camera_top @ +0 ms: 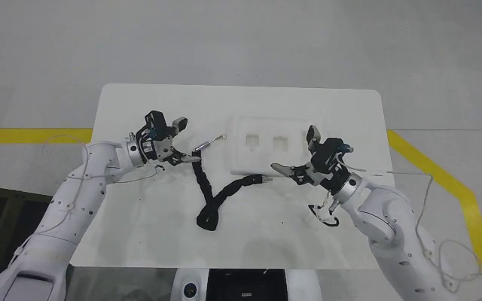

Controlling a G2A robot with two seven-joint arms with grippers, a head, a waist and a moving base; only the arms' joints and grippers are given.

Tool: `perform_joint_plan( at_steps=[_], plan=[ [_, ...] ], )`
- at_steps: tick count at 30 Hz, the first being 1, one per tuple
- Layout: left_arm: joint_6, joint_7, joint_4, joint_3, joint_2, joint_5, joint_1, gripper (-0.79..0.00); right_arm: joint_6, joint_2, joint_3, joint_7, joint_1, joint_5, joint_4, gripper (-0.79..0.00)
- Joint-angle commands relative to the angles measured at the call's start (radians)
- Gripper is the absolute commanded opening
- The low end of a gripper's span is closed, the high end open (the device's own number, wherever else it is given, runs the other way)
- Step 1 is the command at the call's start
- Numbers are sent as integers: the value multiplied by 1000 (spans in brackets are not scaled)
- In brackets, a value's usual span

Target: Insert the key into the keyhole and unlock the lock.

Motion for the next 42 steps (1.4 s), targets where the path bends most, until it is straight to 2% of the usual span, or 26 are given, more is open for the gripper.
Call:
perform_joint_plan(
  at_steps=[1,6,15,42],
  plan=[
    [-5,15,9,-25,6,8,-8,0,14,2,25,-9,-10,-21,-5,0],
    [-26,51,44,-82,19,12,-25,0,55,6,76,1,-29,-84,-32,0],
    [-29,107,78,-124,26,27,-40,0,147,4,109,30,-48,-158,-103,0],
    [-28,108,78,-125,27,29,-40,-1,148,4,111,33,-49,-159,-104,0]
  ],
)
